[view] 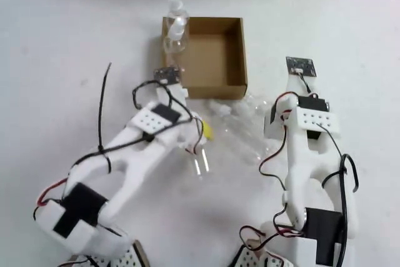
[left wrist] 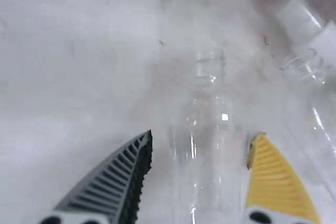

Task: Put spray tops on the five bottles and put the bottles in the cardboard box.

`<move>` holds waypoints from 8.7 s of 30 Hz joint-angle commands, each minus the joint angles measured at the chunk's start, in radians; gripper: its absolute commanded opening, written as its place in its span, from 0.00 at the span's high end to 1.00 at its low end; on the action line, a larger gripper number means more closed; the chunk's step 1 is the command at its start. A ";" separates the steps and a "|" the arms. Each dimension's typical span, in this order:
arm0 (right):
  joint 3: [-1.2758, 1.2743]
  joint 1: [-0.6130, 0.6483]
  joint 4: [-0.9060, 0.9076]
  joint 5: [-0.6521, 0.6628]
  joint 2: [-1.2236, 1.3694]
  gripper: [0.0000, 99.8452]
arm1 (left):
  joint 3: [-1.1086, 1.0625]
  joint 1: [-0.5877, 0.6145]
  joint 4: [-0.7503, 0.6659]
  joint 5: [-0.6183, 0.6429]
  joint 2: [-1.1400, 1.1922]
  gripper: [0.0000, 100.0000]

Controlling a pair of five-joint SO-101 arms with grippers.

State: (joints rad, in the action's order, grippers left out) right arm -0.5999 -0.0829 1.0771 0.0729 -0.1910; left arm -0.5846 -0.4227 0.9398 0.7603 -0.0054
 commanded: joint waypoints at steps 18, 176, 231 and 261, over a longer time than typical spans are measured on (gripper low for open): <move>0.005 -0.012 -0.013 0.017 -0.044 0.93 | 0.405 0.054 0.321 -0.038 0.315 0.71; -0.020 -0.008 -0.062 0.012 -0.044 0.93 | -0.482 0.219 -0.212 -0.793 -0.993 0.98; 0.480 0.071 0.073 0.603 0.349 0.70 | -1.028 0.403 -0.505 -0.614 -1.784 0.98; 0.684 -0.005 0.191 1.534 0.581 0.77 | -1.039 0.403 -0.505 -0.614 -1.784 0.98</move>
State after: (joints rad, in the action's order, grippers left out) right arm 0.0276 -0.0783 1.2597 1.5965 0.3721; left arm -1.6280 -0.0238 0.4595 0.1358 -1.7683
